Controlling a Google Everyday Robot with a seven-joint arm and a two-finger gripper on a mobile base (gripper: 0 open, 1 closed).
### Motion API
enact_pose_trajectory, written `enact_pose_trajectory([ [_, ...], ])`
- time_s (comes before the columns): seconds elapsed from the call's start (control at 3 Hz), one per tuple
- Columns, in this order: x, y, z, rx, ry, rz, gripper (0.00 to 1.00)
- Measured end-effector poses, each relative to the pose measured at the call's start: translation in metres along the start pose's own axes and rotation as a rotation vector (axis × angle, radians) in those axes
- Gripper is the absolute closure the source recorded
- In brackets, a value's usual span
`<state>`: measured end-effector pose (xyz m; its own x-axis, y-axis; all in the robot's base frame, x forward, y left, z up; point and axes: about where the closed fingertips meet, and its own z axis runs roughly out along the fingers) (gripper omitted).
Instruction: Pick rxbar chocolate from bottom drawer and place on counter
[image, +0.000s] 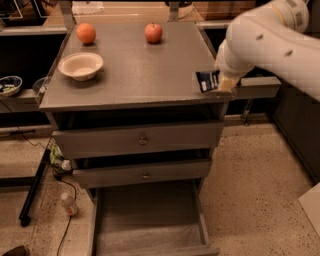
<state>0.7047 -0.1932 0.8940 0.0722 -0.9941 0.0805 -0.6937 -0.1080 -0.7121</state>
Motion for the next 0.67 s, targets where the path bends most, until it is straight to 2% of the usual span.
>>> enact_pose_trajectory([
  [0.33,-0.0019,-0.0382,0.0054,-0.005,-0.081,0.001,1.00],
  [0.67,-0.0019,-0.0382,0.0055,-0.005,-0.081,0.001,1.00],
])
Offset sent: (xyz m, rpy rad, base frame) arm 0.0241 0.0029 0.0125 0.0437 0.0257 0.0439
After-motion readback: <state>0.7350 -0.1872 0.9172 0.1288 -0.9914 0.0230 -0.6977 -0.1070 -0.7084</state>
